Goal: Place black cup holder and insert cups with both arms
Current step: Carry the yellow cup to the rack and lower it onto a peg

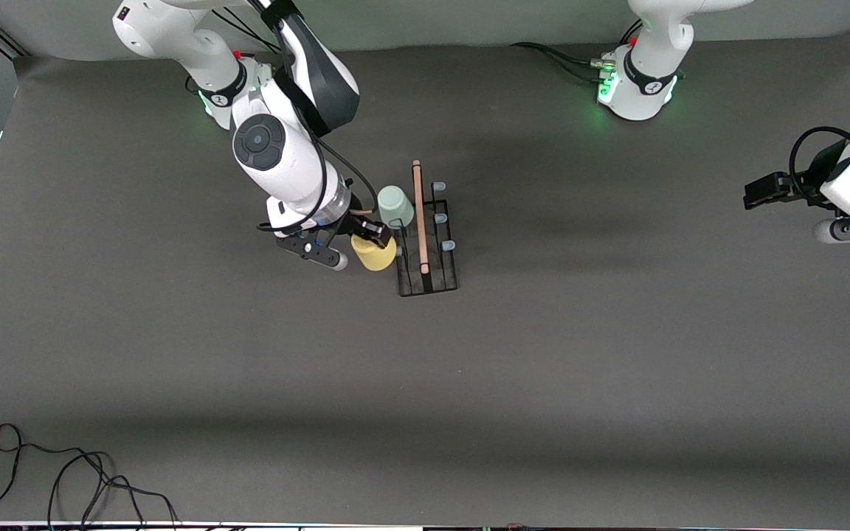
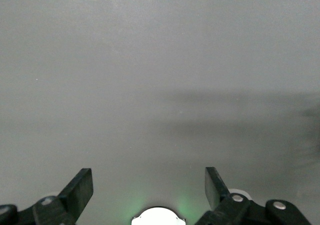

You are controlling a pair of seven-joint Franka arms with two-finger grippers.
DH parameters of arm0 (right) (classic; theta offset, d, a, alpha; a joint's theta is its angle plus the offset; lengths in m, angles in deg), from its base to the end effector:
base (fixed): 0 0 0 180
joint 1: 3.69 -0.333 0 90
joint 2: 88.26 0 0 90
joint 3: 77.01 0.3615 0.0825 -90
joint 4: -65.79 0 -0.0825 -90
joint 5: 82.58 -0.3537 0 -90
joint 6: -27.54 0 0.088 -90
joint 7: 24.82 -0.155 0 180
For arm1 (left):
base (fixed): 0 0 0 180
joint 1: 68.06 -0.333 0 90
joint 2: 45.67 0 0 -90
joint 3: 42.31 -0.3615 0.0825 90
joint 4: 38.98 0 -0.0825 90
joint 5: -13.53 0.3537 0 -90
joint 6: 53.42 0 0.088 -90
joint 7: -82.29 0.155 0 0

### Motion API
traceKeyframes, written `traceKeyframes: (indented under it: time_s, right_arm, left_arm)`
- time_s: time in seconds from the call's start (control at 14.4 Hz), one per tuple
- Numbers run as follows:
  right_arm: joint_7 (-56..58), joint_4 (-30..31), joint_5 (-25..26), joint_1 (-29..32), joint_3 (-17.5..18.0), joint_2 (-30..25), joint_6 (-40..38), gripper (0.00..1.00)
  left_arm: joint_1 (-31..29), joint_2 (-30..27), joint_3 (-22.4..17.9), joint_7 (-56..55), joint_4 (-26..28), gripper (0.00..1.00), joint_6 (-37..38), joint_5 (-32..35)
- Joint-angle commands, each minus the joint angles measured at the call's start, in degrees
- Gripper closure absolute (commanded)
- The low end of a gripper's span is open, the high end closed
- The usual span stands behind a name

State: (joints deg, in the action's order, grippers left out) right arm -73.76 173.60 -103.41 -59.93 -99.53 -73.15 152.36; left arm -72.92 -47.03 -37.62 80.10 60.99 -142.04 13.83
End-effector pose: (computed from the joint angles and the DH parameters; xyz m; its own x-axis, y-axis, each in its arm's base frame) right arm 0.4841 0.3731 0.3985 0.8973 -0.4219 -0.1295 -0.4392 -0.8827 -0.1670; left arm 0.4958 0.0019 0.5570 0.9840 0.0416 -0.1732 0.0398 -0.9991 -0.0137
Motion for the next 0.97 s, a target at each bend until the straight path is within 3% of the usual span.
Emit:
traceKeyframes:
  time_s: [0.0,0.76,0.83,0.9]
  right_arm:
    - [-3.87,-2.86,1.32,-0.62,-0.33,0.52,-1.77,1.0]
    - [-6.86,-6.29,1.32,-2.73,-0.24,5.97,-1.16,1.0]
    - [-6.96,-6.81,1.24,-3.08,-0.24,6.76,-1.16,0.92]
    - [-6.87,-6.82,1.32,-3.09,-0.24,7.03,-1.16,0.2]
  left_arm:
    - [-0.06,-0.74,0.06,-0.62,0.05,0.0,0.72,0.31]
    - [-0.06,-0.74,-0.03,-0.36,0.05,0.0,0.99,0.31]
    - [-0.06,-0.74,-0.03,-0.36,0.05,0.0,1.08,0.31]
    - [-0.06,-0.74,-0.03,-0.45,0.05,0.0,1.16,0.31]
